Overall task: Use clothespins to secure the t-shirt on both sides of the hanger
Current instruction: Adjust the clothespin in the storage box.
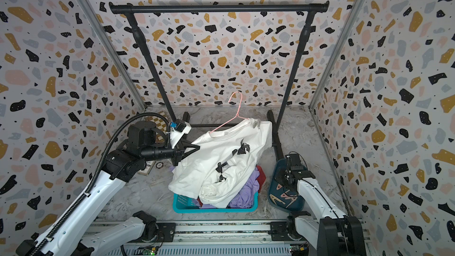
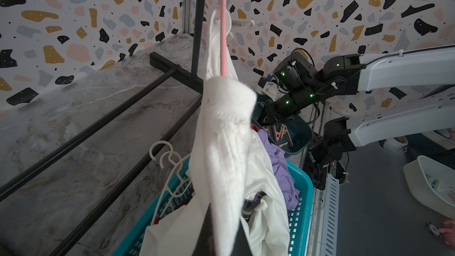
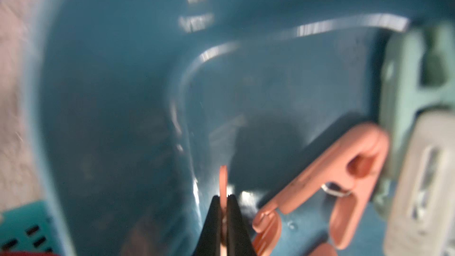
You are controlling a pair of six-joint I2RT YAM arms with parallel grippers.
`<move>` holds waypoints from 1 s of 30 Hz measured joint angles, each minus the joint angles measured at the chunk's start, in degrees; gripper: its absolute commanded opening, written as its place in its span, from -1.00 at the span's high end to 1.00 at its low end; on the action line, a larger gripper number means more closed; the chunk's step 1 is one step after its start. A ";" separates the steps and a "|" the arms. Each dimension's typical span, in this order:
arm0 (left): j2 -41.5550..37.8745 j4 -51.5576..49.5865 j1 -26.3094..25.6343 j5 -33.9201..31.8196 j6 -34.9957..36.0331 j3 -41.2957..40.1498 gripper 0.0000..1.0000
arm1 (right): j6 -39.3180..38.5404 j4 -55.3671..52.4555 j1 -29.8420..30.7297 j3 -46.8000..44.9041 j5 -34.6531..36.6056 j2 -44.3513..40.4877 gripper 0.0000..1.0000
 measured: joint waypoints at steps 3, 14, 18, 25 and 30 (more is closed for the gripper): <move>0.13 0.00 0.00 -0.02 0.00 0.02 1.00 | -1.18 1.29 0.00 2.73 1.84 2.71 0.97; 0.55 0.00 0.00 0.00 0.00 0.00 1.00 | -8.79 4.74 -2.29 7.87 4.13 10.99 1.00; 0.76 0.00 0.00 -0.02 0.00 0.00 1.00 | -10.69 4.98 -3.13 7.87 3.96 12.44 0.91; 0.76 0.00 0.00 -0.02 0.00 0.00 1.00 | -12.85 5.18 -3.13 7.87 3.15 13.70 0.67; 0.76 0.00 0.00 -0.02 0.02 0.02 1.00 | -14.08 5.11 -3.13 7.91 2.89 14.12 0.26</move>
